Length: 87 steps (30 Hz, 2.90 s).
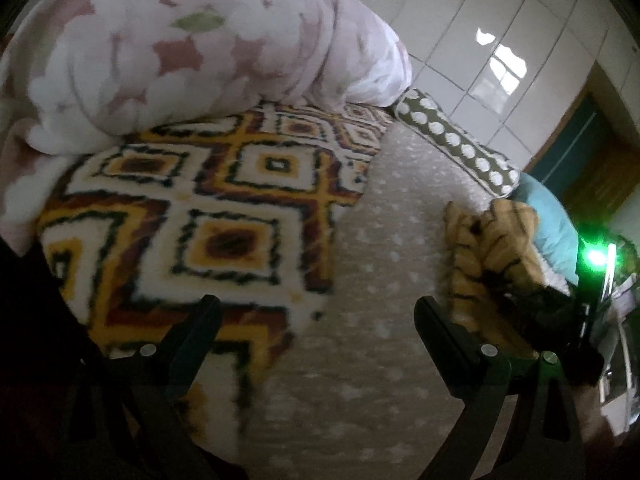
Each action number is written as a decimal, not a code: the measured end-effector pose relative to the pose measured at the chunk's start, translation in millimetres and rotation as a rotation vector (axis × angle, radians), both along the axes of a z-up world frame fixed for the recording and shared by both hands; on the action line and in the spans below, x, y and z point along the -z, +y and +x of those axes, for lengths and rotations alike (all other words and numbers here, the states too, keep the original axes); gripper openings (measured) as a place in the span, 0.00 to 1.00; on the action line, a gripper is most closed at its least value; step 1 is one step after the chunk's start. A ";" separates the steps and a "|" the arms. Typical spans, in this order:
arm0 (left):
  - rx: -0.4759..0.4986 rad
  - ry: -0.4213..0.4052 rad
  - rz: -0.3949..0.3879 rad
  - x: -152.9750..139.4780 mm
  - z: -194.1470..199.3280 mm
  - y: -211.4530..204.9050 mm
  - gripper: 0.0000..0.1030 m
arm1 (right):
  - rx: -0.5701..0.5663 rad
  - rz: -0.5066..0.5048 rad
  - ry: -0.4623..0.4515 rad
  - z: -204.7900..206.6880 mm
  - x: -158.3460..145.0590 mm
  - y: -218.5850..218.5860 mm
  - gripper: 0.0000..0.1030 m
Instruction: Fold small clothes
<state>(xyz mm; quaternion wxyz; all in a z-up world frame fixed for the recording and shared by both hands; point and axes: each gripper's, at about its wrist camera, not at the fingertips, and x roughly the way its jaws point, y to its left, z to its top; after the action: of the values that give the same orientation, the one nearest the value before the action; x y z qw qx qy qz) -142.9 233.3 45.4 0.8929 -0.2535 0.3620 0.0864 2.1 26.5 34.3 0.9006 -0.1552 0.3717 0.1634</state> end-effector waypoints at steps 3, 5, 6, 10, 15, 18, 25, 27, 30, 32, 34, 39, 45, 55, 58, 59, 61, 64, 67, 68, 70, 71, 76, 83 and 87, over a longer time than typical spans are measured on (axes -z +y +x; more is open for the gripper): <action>0.016 -0.007 0.007 -7.8 4.9 -11.4 0.94 | -0.067 0.115 0.043 -6.2 -10.1 -6.9 0.62; 0.031 -0.006 0.019 -13.2 10.8 -19.1 0.94 | -0.111 0.177 0.059 -13.6 -16.9 -12.1 0.64; 0.037 -0.007 0.021 -15.4 13.4 -22.5 0.94 | -0.131 0.208 0.066 -18.1 -20.6 -16.3 0.64; 0.096 -0.012 0.017 -24.9 31.1 -42.8 0.94 | -0.158 0.333 0.098 -35.5 -32.3 -47.3 0.64; 0.243 -0.015 0.021 -34.3 76.8 -88.0 0.94 | -0.082 0.455 0.104 -52.6 -44.0 -121.5 0.64; 0.361 -0.009 0.039 -34.7 110.4 -123.1 0.94 | 0.009 0.484 0.099 -54.3 -42.1 -164.4 0.65; 0.475 0.075 0.109 -24.2 191.2 -186.6 0.93 | 0.147 0.482 0.114 -53.8 -21.0 -222.5 0.65; 0.519 0.146 0.114 -15.1 209.8 -196.3 0.19 | 0.162 0.477 0.114 -54.9 -15.6 -226.7 0.65; 0.498 0.130 -0.061 -16.0 214.2 -169.2 0.20 | 0.183 0.473 0.110 -57.0 -11.7 -233.3 0.65; 0.454 0.098 -0.164 -14.3 204.5 -142.5 0.19 | 0.189 0.480 0.105 -60.4 -11.6 -240.0 0.65; 0.396 0.107 -0.235 0.4 194.7 -115.9 0.19 | 0.188 0.488 0.103 -61.4 -11.9 -244.3 0.65; 0.325 0.118 -0.336 33.3 180.1 -76.2 0.31 | 0.165 0.476 0.100 -52.4 -13.7 -230.7 0.65; 0.324 0.059 -0.395 17.8 153.6 -60.8 0.40 | 0.108 0.439 0.072 -50.0 -25.8 -196.9 0.64; 0.505 0.125 -0.213 12.6 146.6 -112.4 0.66 | 0.197 0.476 0.115 -9.9 -15.0 -185.9 0.64; 0.528 0.127 -0.144 7.8 153.1 -135.4 0.52 | 0.193 0.596 0.265 21.6 4.0 -188.1 0.57; 0.534 0.110 -0.123 2.6 155.6 -143.9 0.52 | 0.179 0.636 0.311 27.9 10.2 -188.5 0.32; 0.553 0.086 -0.111 -4.8 161.0 -153.1 0.52 | 0.175 0.684 0.357 33.3 15.4 -193.5 0.27; 0.606 0.054 -0.120 -12.8 160.5 -160.3 0.42 | 0.206 0.660 0.331 25.7 13.0 -206.7 0.20; 0.583 0.098 -0.105 4.2 166.2 -153.0 0.32 | 0.235 0.516 0.290 16.4 13.3 -206.0 0.19; 0.569 0.112 -0.116 10.7 165.5 -148.2 0.32 | 0.232 0.474 0.279 14.6 11.9 -203.2 0.19; 0.537 0.119 -0.218 29.6 162.6 -130.3 0.30 | 0.232 0.411 0.247 10.9 2.7 -197.8 0.19; 0.528 0.112 -0.249 33.8 159.8 -124.6 0.29 | 0.236 0.387 0.221 8.7 -5.3 -195.9 0.19; 0.503 0.059 -0.391 48.2 148.2 -104.8 0.25 | 0.190 0.311 -0.014 -5.5 -63.6 -168.5 0.43; 0.495 -0.020 -0.426 58.8 138.2 -100.7 0.24 | -0.030 0.277 0.112 42.5 -69.8 -74.1 0.20; 0.507 -0.020 -0.443 61.3 138.2 -97.1 0.25 | -0.039 0.212 0.222 79.1 -40.0 -29.2 0.16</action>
<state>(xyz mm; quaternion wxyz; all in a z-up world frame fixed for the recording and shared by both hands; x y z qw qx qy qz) -4.6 136.2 -15.9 0.8127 -0.3440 0.4146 -0.2218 81.1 -2.7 74.3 0.8621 -0.0474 0.4464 0.2351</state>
